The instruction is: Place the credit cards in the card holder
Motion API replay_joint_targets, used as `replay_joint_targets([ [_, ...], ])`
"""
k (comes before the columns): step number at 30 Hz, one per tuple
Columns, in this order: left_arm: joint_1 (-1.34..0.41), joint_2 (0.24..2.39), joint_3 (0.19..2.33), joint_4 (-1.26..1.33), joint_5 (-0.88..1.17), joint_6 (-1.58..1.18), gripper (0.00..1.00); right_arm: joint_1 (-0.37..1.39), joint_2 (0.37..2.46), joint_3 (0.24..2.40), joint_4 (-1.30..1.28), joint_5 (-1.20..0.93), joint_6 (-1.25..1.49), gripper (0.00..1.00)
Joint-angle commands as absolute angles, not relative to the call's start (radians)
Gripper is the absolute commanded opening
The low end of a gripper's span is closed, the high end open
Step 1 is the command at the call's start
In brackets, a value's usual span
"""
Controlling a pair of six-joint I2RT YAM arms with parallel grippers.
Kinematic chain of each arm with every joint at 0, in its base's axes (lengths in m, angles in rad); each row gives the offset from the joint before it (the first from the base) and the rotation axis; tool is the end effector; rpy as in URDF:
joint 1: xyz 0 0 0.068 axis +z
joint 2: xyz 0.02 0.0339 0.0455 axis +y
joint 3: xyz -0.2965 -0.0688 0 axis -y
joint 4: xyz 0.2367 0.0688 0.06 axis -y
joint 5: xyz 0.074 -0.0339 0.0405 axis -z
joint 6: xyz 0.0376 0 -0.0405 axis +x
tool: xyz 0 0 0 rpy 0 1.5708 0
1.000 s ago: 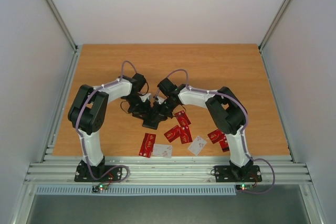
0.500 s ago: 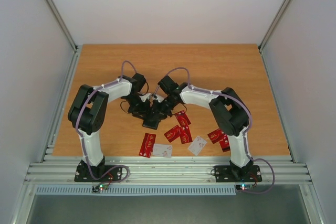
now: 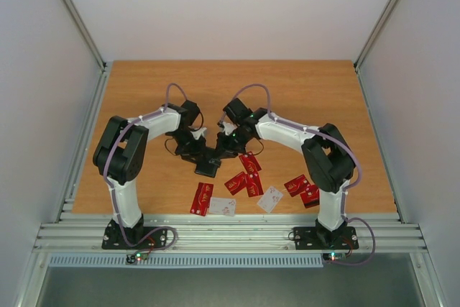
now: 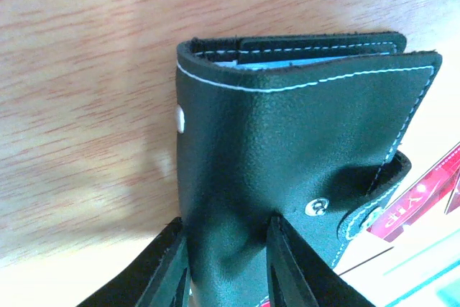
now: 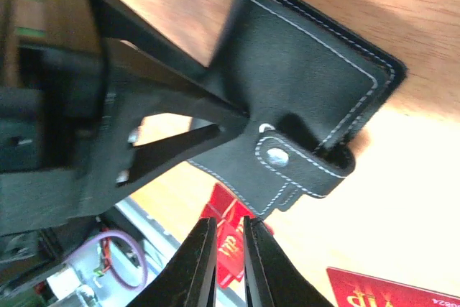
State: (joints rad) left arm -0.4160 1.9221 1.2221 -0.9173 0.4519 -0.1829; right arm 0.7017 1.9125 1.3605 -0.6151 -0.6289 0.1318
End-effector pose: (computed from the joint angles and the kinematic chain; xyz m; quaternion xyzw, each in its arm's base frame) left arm 0.3014 -0.1511 0.1776 -0.1081 -0.9683 0.2073 0.0877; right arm 0.2862 0.2708 0.2238 -0.3214 0.8767 0.3543 0.0517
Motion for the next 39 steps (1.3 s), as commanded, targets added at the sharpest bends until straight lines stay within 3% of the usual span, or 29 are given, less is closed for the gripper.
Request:
replay_joint_targets([
  [1,-0.430,1.960,1.212,-0.865,0.423,-0.189,0.30,0.719,1.955,1.352,-0.648,-0.575,0.107,0.13],
  [39,-0.441,1.979,1.243,-0.878,0.433,-0.187,0.30,0.745,2.127,1.489,-0.627,-0.622,0.095,0.13],
])
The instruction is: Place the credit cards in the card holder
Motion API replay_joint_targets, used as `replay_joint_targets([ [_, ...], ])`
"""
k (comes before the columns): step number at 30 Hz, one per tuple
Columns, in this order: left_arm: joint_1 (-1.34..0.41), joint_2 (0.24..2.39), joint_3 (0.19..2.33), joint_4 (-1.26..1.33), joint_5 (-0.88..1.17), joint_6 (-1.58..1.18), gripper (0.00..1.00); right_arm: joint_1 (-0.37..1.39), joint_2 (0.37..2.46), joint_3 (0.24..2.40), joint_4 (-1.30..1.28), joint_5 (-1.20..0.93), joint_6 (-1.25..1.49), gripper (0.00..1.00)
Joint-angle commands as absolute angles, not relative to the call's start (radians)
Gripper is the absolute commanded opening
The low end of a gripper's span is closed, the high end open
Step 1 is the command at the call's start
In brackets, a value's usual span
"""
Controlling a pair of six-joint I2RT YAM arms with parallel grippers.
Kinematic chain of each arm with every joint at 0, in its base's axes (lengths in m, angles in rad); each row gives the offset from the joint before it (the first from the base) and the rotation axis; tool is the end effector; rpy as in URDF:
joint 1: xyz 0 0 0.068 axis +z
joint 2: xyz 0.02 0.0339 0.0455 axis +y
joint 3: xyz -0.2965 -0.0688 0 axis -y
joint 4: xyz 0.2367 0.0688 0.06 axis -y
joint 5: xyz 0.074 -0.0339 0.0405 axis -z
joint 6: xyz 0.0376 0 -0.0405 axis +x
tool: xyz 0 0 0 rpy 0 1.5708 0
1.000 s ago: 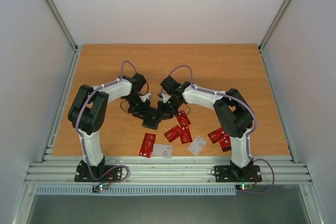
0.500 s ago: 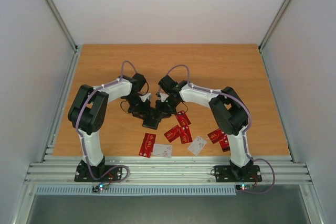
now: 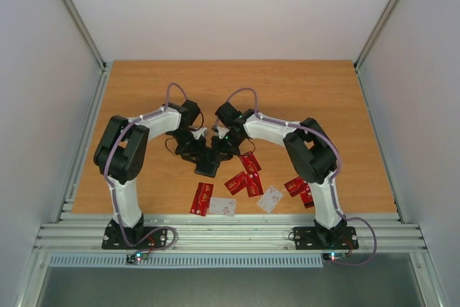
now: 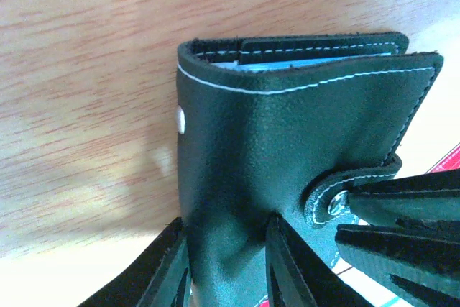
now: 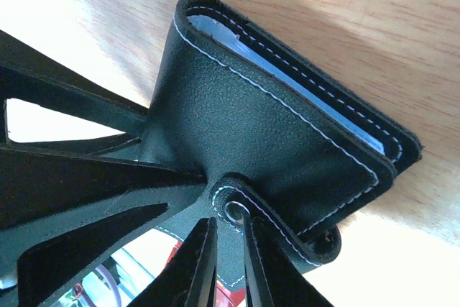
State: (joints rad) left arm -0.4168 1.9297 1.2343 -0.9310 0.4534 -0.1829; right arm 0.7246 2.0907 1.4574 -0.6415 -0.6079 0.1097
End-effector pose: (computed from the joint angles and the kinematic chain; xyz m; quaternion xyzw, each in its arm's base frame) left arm 0.3027 -0.1520 0.1779 -0.1074 -0.9681 0.2067 0.0922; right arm 0.3034 0.2973 0.1788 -0.3277 0.8861 0.3276 0.0087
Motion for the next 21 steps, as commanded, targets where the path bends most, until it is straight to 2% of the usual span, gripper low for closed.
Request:
replay_joint_targets([
  [1,-0.441,1.979,1.244,-0.877,0.433,-0.187,0.30,0.745,2.129,1.492,-0.629,-0.621,0.094,0.12],
  [21,-0.442,1.989,1.250,-0.873,0.434,-0.187,0.30,0.768,2.149,1.516,-0.685,-0.665,0.092,0.12],
])
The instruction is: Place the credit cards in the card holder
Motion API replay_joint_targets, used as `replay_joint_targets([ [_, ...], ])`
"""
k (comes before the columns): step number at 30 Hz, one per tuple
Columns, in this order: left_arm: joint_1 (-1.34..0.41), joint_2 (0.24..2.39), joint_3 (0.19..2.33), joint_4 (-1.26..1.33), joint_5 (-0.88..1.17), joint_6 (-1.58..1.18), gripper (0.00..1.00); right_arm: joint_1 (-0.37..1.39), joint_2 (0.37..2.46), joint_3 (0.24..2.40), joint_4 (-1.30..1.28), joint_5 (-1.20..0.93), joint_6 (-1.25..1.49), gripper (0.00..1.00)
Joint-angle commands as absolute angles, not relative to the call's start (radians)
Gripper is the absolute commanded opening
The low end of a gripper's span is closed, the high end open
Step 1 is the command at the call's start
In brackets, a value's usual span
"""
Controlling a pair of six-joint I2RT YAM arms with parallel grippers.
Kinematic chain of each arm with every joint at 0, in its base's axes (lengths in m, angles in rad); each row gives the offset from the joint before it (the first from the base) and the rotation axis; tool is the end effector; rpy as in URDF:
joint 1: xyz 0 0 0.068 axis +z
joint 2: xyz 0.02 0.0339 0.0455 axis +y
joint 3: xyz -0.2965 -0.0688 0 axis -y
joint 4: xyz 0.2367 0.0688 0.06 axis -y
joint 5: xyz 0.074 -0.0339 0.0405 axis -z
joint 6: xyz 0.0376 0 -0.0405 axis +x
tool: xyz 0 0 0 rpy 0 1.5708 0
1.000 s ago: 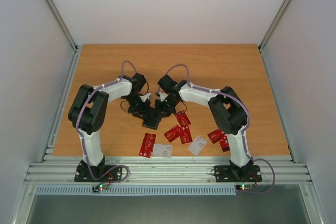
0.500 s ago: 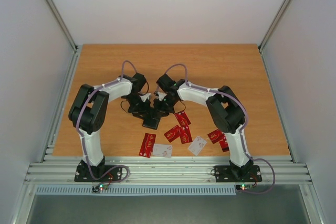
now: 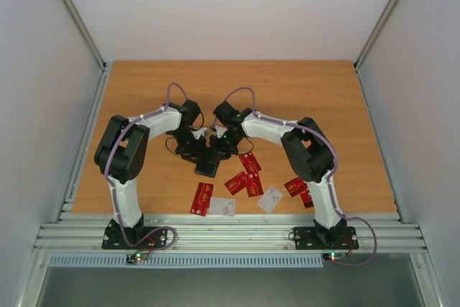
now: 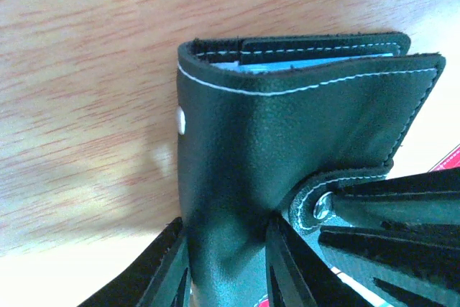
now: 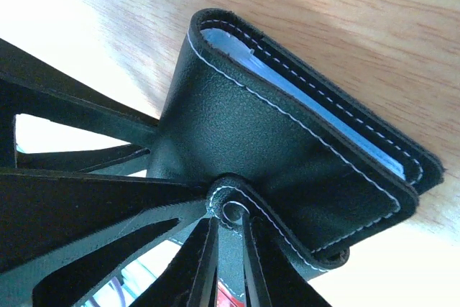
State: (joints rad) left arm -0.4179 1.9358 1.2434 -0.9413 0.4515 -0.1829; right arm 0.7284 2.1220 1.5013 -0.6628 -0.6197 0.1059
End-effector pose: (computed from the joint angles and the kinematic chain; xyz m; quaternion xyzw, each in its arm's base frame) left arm 0.3037 -0.1528 0.1779 -0.1072 -0.9683 0.2046 0.0955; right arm 0.3081 0.3041 0.1769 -0.3302 0.8839 0.3311 0.0024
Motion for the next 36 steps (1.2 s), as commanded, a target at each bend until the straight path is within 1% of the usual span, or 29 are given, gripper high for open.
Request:
replay_joint_targets([
  [1,-0.442,1.989,1.250,-0.873,0.434,-0.187,0.30,0.768,2.145,1.521,-0.694,-0.664,0.092,0.12],
  [6,-0.442,1.991,1.253,-0.873,0.437,-0.186,0.30,0.769,2.130,1.555,-0.743,-0.650,0.094,0.12],
  [15,-0.442,1.989,1.255,-0.873,0.446,-0.183,0.30,0.768,2.188,1.607,-0.800,-0.584,0.103,0.12],
  [18,-0.442,1.989,1.255,-0.872,0.453,-0.183,0.30,0.761,2.190,1.590,-0.761,-0.622,0.094,0.12],
  [22,-0.442,1.988,1.260,-0.870,0.473,-0.184,0.30,0.755,2.164,1.559,-0.682,-0.768,0.050,0.14],
  [26,-0.442,1.988,1.270,-0.876,0.475,-0.186,0.30,0.709,2.060,1.431,-0.521,-0.859,0.140,0.15],
  [29,-0.442,1.992,1.272,-0.878,0.472,-0.181,0.30,0.675,1.996,1.366,-0.474,-0.841,0.182,0.16],
  [36,-0.442,1.989,1.271,-0.888,0.456,-0.180,0.30,0.670,1.994,1.381,-0.529,-0.741,0.157,0.19],
])
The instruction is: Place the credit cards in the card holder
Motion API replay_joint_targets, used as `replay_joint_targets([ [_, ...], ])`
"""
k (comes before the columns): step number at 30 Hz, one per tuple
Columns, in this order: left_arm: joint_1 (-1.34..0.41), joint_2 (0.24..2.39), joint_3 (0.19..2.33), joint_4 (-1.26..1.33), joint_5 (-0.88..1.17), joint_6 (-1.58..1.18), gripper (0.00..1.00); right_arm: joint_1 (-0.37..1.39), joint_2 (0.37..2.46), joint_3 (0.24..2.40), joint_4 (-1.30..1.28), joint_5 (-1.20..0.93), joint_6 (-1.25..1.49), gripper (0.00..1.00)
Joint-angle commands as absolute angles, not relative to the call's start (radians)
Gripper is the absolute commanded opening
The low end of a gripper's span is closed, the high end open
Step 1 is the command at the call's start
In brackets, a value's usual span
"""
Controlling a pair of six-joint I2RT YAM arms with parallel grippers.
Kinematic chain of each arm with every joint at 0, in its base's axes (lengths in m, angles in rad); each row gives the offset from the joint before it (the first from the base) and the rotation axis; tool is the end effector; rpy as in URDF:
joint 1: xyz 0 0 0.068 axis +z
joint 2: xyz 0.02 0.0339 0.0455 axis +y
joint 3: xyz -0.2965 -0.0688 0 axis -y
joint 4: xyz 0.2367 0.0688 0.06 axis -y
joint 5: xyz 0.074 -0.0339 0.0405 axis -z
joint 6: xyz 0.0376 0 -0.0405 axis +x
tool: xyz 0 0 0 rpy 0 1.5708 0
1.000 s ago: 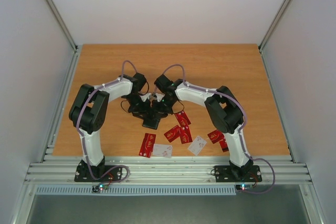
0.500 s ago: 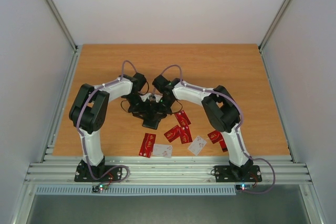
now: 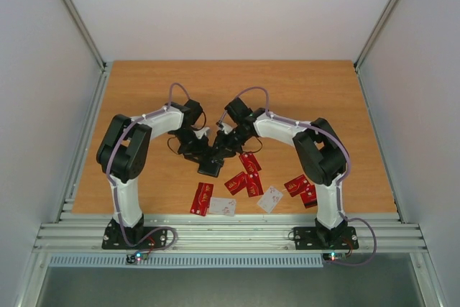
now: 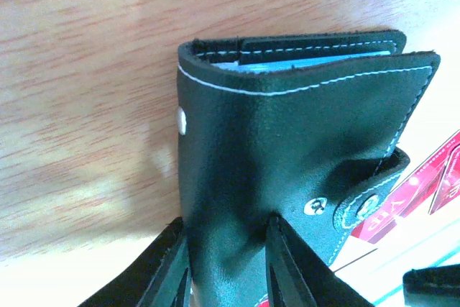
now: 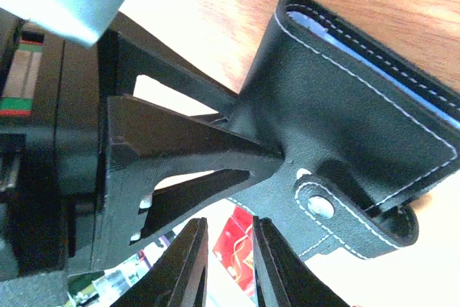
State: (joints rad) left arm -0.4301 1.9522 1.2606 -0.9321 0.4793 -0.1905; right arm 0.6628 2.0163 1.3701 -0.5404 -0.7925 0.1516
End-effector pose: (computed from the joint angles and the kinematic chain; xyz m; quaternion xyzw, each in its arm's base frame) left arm 0.3066 -0.1597 0.1767 -0.1098 -0.9649 0.2181 0.0969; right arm 0.3071 0.2737 0.1934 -0.3002 0.8575 0.4176 0.0117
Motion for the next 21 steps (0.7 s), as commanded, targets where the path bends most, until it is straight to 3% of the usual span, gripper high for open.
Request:
replay_joint_targets([
  [1,-0.442,1.989,1.272,-0.888,0.456,-0.181,0.30,0.670,1.996,1.386,-0.548,-0.709,0.153,0.19],
  [8,-0.442,1.997,1.282,-0.893,0.451,-0.187,0.30,0.671,2.017,1.414,-0.635,-0.618,0.108,0.19],
  [21,-0.441,2.002,1.291,-0.906,0.446,-0.187,0.30,0.682,2.042,1.380,-0.584,-0.666,0.124,0.18],
])
